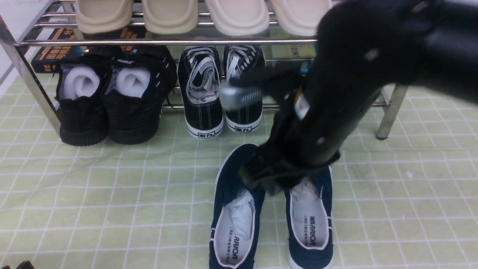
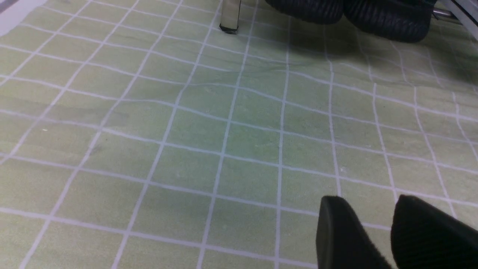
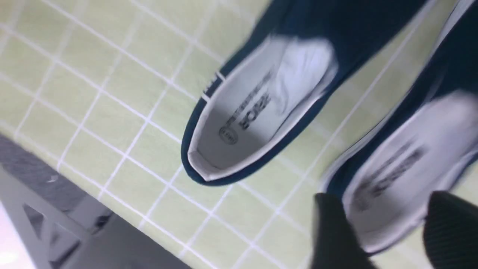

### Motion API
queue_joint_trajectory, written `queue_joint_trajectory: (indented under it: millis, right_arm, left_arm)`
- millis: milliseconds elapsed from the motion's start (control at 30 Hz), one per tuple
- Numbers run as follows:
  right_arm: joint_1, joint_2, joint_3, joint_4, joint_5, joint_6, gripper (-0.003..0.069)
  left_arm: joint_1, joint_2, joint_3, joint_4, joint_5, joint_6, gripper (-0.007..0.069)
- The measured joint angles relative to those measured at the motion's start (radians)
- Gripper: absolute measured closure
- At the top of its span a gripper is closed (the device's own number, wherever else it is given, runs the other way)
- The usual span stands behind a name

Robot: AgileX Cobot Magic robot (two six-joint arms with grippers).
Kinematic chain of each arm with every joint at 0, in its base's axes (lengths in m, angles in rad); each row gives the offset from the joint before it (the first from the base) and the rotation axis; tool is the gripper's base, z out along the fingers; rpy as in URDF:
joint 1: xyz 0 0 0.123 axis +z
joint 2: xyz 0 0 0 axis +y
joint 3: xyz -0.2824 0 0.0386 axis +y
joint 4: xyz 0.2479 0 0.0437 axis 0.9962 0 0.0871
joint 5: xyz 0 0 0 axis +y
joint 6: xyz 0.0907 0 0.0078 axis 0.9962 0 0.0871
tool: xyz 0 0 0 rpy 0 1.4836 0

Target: Take the shoes off the shelf with your hand from the green coffee tablecloth.

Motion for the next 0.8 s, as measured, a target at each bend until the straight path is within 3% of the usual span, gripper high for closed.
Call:
queue_joint_trajectory:
  millis: [33, 167, 200, 300, 567, 667, 800]
  right_arm:
    - [0.0, -0.005, -0.002, 0.0, 0.002, -0.007, 0.0364]
    - [0.0, -0.149, -0.005, -0.008, 0.021, -0.073, 0.0547]
    - [0.0, -0.156, -0.005, -0.008, 0.022, -0.074, 0.0547]
    - [0.0, -0.302, 0.025, -0.008, 0.026, -0.081, 0.0664]
    - [0.0, -0.641, 0.296, -0.013, 0.027, -0.082, 0.0673]
    - [0.0, -0.76, 0.484, -0.015, -0.089, -0.081, 0.0673]
    - [0.0, -0.871, 0.732, -0.016, -0.381, -0.079, 0.0671]
  left_arm:
    - [0.0, 0.0, 0.0, 0.0, 0.0, 0.0, 0.0383]
    - [0.0, 0.0, 0.0, 0.0, 0.0, 0.0, 0.0383]
    - [0.0, 0.0, 0.0, 0.0, 0.0, 0.0, 0.0383]
    - [0.0, 0.0, 0.0, 0.0, 0.0, 0.0, 0.0383]
    - [0.0, 0.0, 0.0, 0.0, 0.0, 0.0, 0.0383]
    - [0.0, 0.0, 0.0, 0.0, 0.0, 0.0, 0.0383]
    - [0.0, 0.0, 0.0, 0.0, 0.0, 0.0, 0.0383]
